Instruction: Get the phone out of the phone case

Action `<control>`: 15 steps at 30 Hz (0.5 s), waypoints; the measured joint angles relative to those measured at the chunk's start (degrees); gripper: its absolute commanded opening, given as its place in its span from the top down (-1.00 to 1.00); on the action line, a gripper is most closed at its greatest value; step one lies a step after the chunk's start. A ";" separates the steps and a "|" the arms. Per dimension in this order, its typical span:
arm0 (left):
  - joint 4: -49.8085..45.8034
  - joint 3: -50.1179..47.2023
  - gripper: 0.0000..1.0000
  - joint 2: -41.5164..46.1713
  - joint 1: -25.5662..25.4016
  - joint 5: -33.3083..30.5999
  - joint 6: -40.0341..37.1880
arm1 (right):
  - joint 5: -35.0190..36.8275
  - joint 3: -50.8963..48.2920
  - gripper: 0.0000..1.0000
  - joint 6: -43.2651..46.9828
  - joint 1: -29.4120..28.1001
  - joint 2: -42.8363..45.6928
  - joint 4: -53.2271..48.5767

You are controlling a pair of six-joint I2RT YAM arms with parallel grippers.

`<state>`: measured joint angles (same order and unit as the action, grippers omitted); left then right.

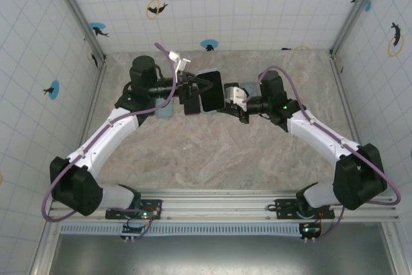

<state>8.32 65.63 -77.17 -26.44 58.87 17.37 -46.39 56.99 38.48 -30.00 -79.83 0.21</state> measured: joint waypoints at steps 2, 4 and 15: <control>0.17 0.00 1.00 0.00 0.00 -0.24 0.02 | 0.37 -0.59 1.00 -0.39 0.00 0.02 1.49; 0.07 0.11 1.00 0.00 0.00 -1.29 0.85 | 1.46 -0.96 1.00 -0.46 0.02 0.09 1.99; 1.88 -0.15 1.00 0.96 -1.38 0.63 6.25 | 4.57 -2.75 1.00 -4.28 1.11 0.74 9.14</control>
<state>10.20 65.47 -76.20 -27.81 59.51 23.62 -41.82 54.24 34.20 -28.88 -79.09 9.34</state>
